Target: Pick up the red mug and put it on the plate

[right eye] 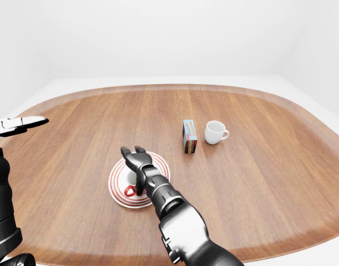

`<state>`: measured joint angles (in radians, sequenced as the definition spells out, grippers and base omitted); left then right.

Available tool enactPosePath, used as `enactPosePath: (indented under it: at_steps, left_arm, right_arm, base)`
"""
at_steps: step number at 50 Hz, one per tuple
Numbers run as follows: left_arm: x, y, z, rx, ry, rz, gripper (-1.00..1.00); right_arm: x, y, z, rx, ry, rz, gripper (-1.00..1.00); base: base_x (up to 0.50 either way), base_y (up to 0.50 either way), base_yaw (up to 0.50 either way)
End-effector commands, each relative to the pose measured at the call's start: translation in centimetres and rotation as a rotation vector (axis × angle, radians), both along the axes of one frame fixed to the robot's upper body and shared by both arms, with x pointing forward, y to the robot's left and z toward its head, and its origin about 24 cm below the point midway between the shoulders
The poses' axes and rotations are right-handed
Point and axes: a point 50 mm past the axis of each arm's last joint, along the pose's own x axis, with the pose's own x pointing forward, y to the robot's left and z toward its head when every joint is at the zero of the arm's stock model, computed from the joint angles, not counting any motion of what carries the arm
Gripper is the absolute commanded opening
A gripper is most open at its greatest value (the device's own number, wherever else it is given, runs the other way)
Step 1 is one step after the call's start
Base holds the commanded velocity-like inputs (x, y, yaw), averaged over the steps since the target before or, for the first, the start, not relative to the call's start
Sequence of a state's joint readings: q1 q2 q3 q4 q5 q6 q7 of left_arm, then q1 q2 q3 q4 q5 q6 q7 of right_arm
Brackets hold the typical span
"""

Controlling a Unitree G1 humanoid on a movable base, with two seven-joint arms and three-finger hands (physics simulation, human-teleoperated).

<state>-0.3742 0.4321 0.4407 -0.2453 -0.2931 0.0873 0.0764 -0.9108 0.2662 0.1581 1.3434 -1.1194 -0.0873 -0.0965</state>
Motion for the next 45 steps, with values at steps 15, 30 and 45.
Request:
enactPosePath:
  at_steps: [15, 30, 45]
  left_arm:
    - [-0.2, 0.0, 0.3, 0.002, -0.014, 0.001, 1.0]
    - [-0.1, -0.1, 0.7, 0.003, -0.027, -0.004, 1.0]
    - [-0.3, 0.0, 2.3, 0.015, -0.081, -0.002, 1.0]
  right_arm:
    - [2.0, 0.0, 3.2, 0.065, -0.029, -0.022, 1.0]
    - [5.1, -0.2, 10.3, 0.186, -0.108, -0.028, 1.0]
    - [8.6, -4.4, 21.1, 0.424, -0.248, -0.13, 1.0]
  base:
    - [0.0, 0.0, 0.0]
    - [0.0, 0.0, 0.0]
    - [0.0, 0.0, 0.0]
